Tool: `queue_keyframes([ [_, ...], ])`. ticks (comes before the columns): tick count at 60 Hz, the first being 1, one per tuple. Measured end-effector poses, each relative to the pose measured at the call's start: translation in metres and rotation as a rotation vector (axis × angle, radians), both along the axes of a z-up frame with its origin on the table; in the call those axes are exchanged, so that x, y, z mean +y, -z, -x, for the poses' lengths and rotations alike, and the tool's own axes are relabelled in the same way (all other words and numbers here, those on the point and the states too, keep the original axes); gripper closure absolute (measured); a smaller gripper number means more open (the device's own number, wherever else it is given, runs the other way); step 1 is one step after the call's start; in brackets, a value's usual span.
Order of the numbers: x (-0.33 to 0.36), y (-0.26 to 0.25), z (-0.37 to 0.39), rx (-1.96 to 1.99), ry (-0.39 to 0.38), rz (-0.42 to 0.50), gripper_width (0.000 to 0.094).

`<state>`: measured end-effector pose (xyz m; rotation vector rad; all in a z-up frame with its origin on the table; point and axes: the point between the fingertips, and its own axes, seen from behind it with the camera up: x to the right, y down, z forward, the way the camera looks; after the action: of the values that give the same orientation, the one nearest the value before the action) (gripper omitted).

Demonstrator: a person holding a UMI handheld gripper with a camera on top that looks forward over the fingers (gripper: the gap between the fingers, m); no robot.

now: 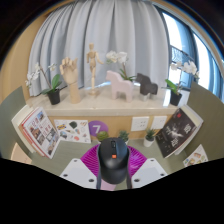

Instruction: Arrange mouse

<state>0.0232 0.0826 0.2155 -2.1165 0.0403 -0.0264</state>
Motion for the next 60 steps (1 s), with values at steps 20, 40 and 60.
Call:
queue_keyframes([
  [20,-0.006,0.183,0.094,0.003,-0.077,0.259,0.0592],
  [40,-0.011,0.232,0.094,-0.006,-0.061,0.326,0.0481],
  [60,-0.020,0.150,0.106,0.046,-0.035,0.264,0.0079],
])
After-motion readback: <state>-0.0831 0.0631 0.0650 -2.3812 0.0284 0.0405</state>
